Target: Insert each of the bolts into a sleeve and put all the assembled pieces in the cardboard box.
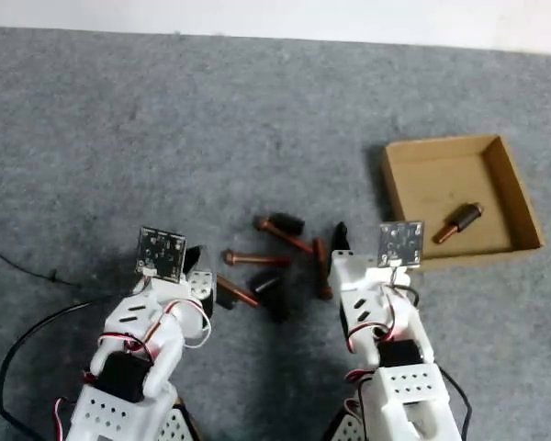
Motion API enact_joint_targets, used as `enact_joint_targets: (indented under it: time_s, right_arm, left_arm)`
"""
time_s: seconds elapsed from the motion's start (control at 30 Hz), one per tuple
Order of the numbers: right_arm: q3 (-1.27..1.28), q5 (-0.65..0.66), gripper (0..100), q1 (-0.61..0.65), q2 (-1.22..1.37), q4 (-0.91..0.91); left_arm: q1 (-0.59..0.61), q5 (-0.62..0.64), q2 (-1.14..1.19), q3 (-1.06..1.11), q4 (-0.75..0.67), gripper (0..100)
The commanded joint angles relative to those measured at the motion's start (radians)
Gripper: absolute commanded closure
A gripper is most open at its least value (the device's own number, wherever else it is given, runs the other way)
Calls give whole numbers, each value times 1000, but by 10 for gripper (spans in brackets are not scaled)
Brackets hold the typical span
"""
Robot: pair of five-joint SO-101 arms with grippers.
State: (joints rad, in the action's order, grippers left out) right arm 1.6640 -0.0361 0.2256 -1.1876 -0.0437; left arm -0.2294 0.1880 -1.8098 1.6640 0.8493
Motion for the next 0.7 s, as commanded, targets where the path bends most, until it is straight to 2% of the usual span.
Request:
enact_joint_targets:
  time_s: [0.0, 0.2, 0.67]
  right_arm:
    - [27, 2, 757, -2, -19, 8]
    - [27, 3, 757, -4, -19, 8]
    - [28, 8, 757, -10, -19, 8]
  left_arm:
    - [-13, -6, -15, -70, 40, 993]
    - [-13, -6, -15, -143, 153, 993]
    - [-22, -11, -16, -151, 190, 993]
